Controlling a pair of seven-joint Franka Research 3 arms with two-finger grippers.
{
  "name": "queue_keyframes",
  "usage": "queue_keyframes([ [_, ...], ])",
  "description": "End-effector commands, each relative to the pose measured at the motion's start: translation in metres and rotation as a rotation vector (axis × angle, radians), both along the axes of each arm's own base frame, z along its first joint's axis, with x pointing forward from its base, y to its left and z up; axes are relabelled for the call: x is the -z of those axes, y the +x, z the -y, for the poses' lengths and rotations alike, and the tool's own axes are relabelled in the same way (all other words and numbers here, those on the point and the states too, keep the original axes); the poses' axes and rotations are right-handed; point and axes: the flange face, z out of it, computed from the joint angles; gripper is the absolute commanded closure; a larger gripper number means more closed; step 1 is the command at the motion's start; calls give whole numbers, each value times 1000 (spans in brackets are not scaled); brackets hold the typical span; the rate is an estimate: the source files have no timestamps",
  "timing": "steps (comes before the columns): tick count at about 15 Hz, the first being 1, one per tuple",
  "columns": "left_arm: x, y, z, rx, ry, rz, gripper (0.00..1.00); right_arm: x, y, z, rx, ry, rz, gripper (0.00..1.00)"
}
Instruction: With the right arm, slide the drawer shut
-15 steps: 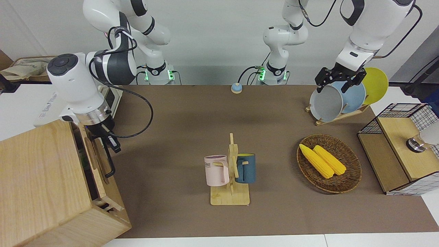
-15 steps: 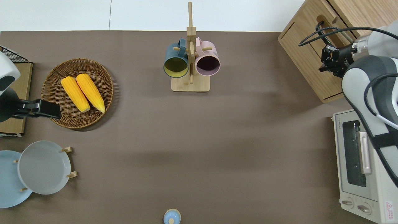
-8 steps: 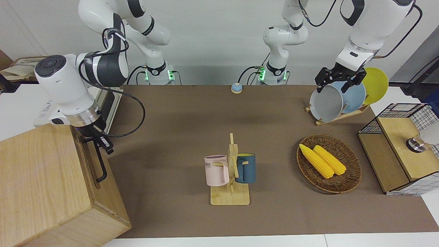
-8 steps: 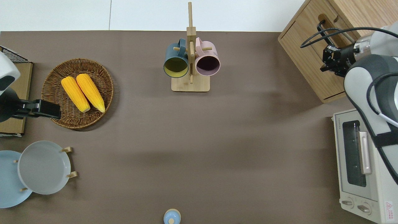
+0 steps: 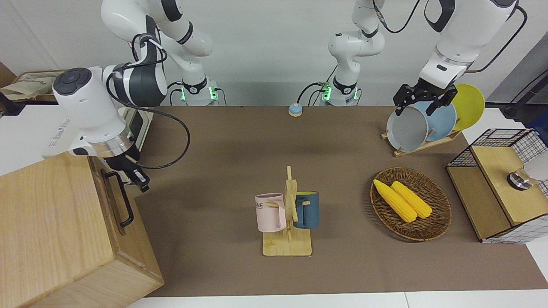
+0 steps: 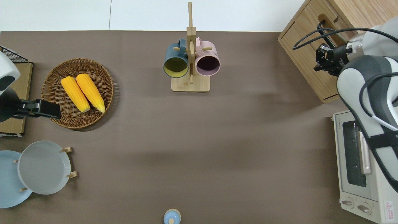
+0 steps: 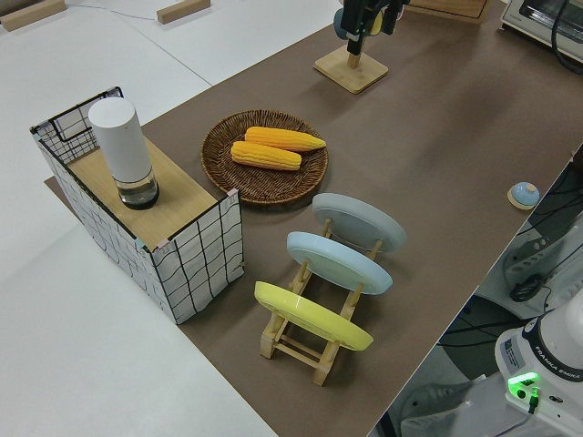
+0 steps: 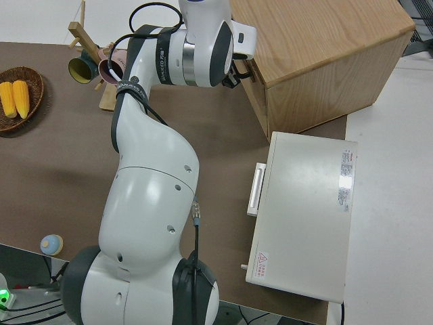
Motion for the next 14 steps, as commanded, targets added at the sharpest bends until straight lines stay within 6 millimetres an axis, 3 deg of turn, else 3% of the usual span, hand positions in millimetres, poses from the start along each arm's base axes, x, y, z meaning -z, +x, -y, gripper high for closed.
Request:
queue_keyframes([
  [1, -4, 2, -1, 12, 16, -5, 7, -14, -14, -48, -111, 21, -60, 1000],
  [5, -4, 2, -1, 12, 16, -5, 7, -34, -46, -105, -272, -21, -163, 1000],
  [7, -3, 2, -1, 12, 16, -6, 7, -44, -62, -119, -363, -54, -190, 1000],
  [10, -4, 2, -1, 12, 16, -5, 7, -72, -81, -122, -493, -84, -155, 1000],
  [14, -4, 2, -1, 12, 16, -5, 7, -99, -95, -105, -657, -123, -115, 1000],
])
